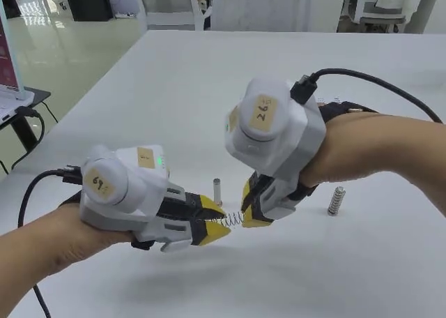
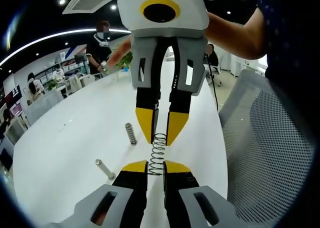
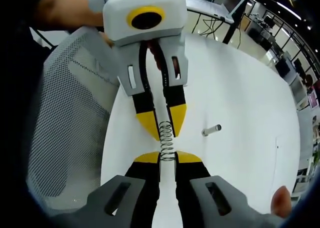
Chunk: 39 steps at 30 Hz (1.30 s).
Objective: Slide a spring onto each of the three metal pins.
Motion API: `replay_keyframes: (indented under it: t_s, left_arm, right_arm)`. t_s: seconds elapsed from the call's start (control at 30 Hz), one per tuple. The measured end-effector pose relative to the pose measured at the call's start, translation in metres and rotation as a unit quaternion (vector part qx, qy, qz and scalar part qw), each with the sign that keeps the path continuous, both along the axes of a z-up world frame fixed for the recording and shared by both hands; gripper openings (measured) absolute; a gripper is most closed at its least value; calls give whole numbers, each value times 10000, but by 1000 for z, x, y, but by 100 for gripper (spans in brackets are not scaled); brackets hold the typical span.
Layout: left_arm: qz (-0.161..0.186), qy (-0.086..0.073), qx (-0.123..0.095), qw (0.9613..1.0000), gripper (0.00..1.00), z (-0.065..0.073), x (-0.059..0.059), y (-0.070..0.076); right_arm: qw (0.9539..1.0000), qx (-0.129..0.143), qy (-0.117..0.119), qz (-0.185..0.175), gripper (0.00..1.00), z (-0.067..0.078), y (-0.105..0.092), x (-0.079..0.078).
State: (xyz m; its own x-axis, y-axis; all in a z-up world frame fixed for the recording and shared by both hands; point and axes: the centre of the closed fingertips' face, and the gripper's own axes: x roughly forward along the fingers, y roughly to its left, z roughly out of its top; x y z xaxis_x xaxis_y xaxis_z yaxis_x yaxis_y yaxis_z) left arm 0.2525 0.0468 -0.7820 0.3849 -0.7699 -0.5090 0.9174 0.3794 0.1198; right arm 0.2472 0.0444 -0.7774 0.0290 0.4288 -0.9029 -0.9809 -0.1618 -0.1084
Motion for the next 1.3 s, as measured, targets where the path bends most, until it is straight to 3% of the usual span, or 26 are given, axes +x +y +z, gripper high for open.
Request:
replay_keyframes:
  t_s: [0.7, 1.3]
  left_arm:
    - [0, 6, -60, 10000, 3, 0, 0, 1]
    - [41, 2, -120, 9999, 2, 1, 1, 2]
  right_arm:
    - [9993, 287, -166, 167, 8, 25, 19, -7]
    - [9990, 436, 76, 27, 11, 17, 19, -4]
